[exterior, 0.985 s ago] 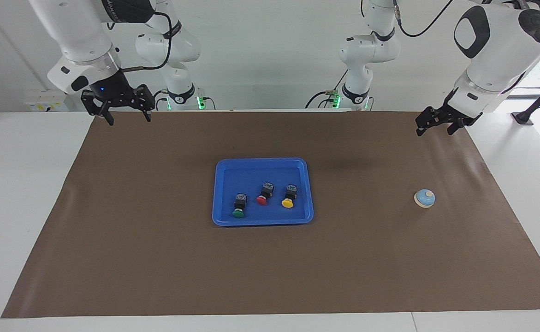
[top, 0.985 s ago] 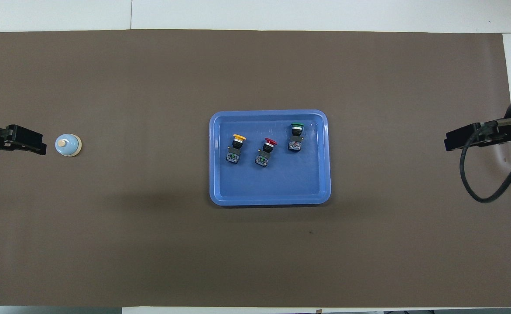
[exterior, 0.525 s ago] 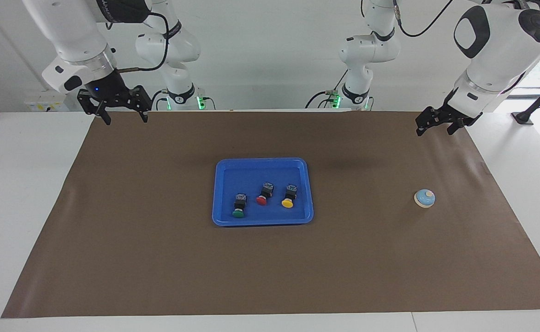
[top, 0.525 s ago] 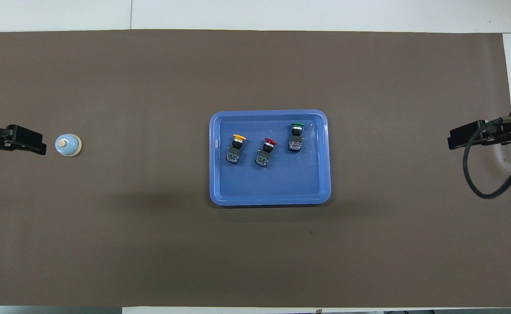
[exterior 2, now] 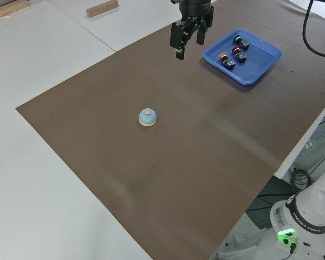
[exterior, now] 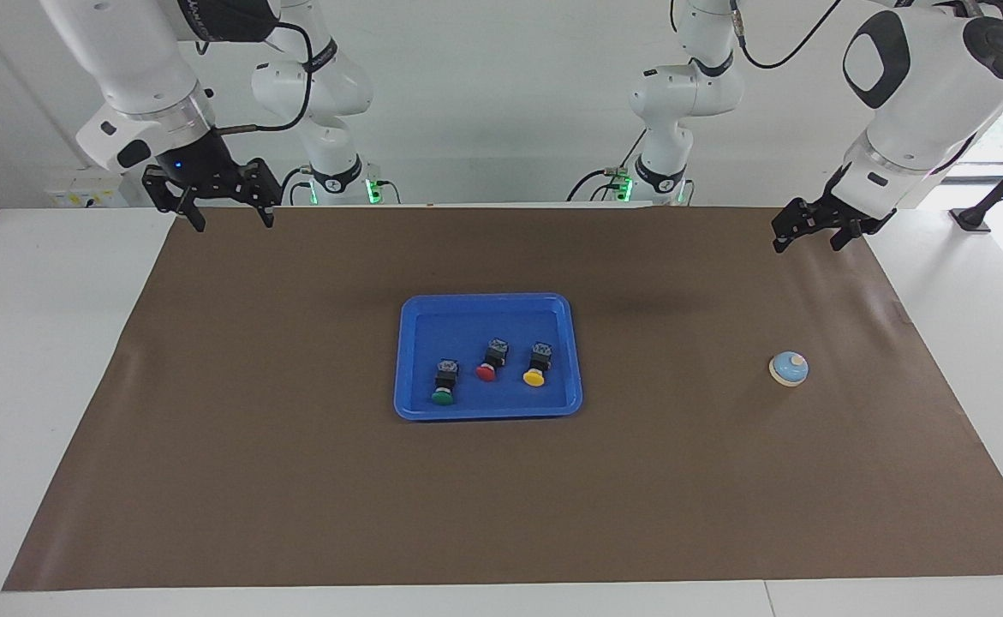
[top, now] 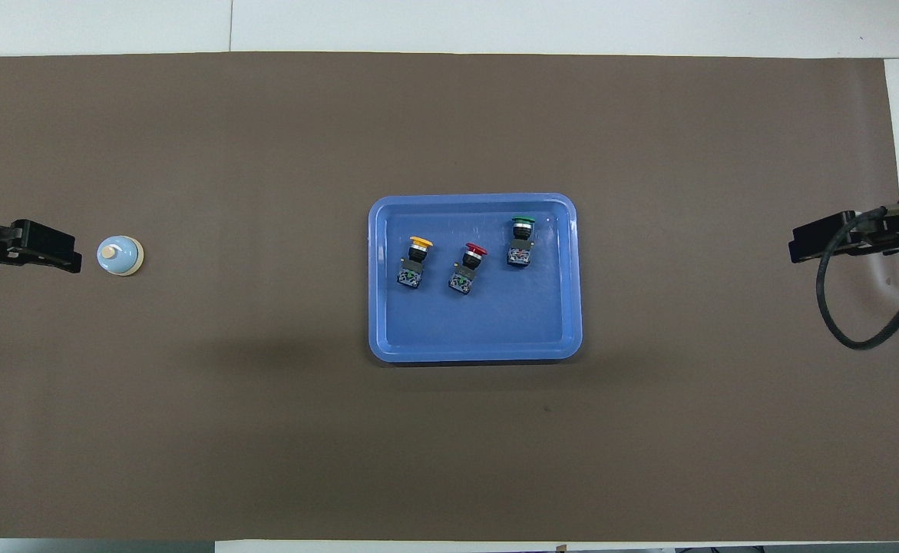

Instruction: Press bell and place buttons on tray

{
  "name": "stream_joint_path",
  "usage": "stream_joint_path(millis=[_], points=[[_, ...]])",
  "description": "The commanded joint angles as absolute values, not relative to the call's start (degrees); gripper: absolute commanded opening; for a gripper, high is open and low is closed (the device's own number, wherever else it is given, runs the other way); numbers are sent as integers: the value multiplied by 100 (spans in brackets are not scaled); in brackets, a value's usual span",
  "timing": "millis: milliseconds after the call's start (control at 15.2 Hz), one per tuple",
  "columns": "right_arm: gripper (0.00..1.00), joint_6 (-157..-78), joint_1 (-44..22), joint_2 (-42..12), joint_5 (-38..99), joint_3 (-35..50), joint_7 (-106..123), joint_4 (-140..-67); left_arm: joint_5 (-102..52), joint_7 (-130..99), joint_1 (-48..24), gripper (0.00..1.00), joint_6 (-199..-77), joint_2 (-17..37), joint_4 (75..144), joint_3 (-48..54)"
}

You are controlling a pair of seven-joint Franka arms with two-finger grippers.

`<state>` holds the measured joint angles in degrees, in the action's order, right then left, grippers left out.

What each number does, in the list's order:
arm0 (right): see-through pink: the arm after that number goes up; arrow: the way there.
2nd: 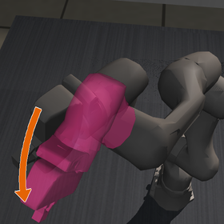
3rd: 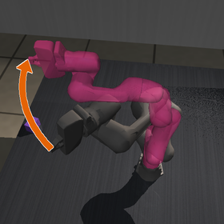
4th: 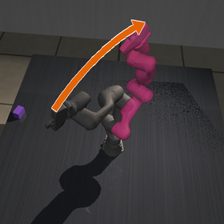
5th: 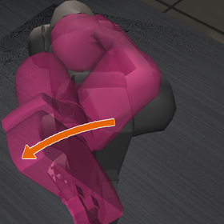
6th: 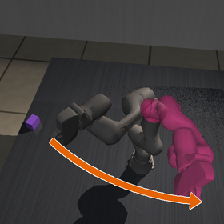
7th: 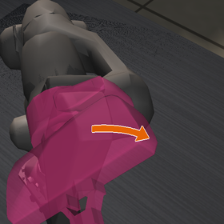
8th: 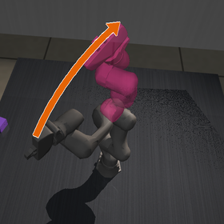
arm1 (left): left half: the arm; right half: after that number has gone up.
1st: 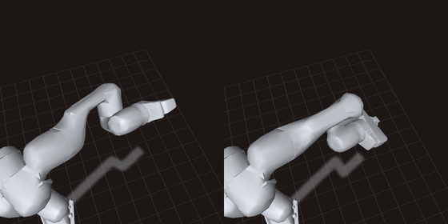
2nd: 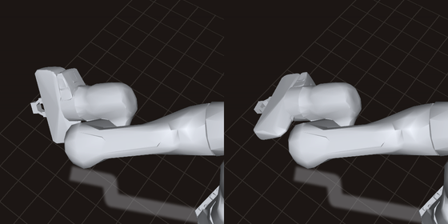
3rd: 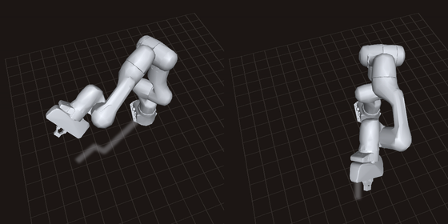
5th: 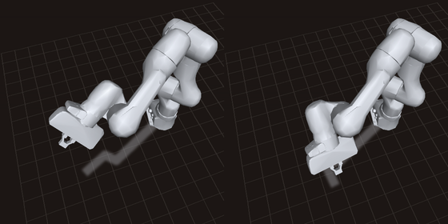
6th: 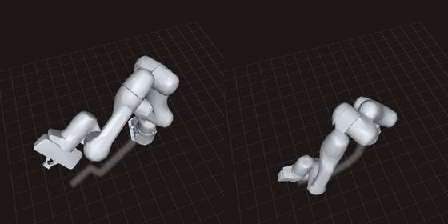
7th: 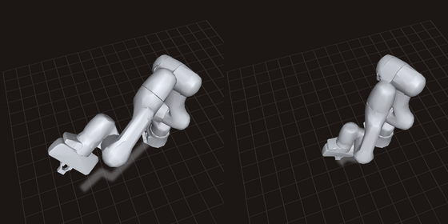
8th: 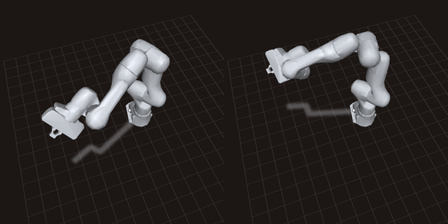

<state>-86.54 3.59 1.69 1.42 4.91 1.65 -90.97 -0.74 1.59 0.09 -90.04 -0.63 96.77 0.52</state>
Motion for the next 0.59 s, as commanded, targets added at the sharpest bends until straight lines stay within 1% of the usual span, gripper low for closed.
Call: stream_joint_path(millis=[0, 263, 525], points=[[100, -8675, 562, 246, 457, 501, 158, -9132, -105, 105, -26, 100, -8912, -97, 9650, 9], [100, -8701, 545, 255, 422, 501, 114, -9149, -105, 105, -26, 100, -8912, -97, 9650, 9], [100, -8561, 545, 308, 422, 501, 141, -9202, -105, 105, -26, 100, -8912, -97, 9650, 9]])
